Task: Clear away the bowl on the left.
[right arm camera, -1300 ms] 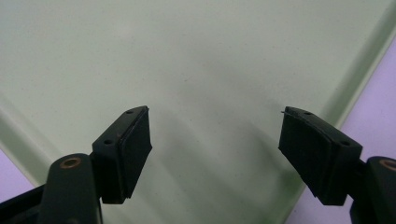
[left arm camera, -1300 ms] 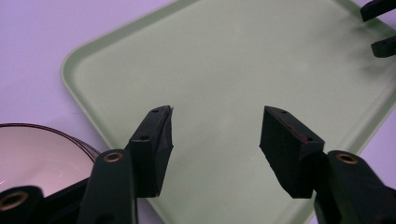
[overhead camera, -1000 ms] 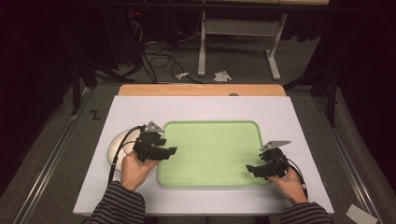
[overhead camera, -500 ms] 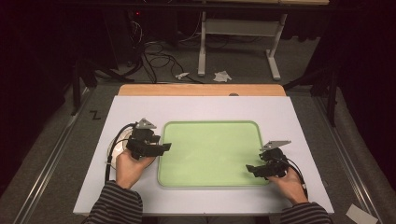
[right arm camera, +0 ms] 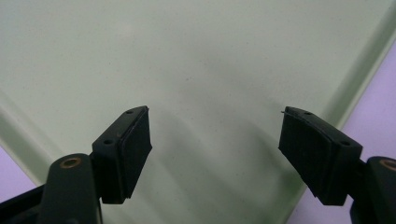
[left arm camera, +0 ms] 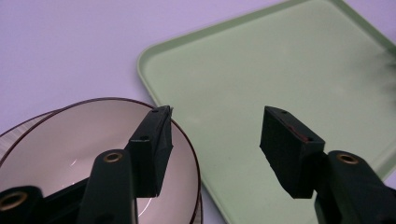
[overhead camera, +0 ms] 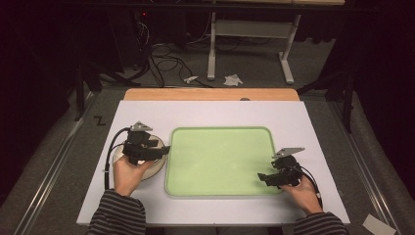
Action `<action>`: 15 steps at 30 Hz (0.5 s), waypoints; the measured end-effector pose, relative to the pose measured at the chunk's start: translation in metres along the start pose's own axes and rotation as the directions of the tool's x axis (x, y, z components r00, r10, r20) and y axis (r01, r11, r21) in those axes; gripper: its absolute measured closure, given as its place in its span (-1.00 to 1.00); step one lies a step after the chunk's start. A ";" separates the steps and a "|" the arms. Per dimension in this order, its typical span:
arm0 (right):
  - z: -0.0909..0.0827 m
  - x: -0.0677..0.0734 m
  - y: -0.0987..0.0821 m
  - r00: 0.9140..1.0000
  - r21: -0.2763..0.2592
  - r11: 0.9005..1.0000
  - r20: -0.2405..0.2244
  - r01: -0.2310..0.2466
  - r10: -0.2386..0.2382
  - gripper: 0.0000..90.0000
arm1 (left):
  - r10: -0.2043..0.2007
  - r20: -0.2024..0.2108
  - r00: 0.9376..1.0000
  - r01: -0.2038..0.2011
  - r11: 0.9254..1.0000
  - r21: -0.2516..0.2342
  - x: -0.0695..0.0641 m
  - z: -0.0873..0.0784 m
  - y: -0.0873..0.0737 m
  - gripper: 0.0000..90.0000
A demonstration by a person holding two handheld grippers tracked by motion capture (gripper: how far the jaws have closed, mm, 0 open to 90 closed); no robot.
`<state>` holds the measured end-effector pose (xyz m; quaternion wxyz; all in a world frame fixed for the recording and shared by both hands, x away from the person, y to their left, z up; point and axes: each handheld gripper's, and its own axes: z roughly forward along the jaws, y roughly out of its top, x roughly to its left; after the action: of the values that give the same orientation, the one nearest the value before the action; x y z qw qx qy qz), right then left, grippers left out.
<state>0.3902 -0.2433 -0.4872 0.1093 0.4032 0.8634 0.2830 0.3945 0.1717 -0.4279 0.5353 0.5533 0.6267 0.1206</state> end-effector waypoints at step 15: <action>0.000 0.000 0.000 1.000 0.002 1.000 0.001 0.003 -0.003 -0.41 | -0.033 -0.053 0.998 0.033 0.999 -0.009 0.014 -0.003 0.007 -0.08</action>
<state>0.3903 -0.2433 -0.4873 0.1096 0.4023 0.8642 0.2816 0.3989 0.1873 -0.4287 0.5227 0.5374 0.6491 0.1290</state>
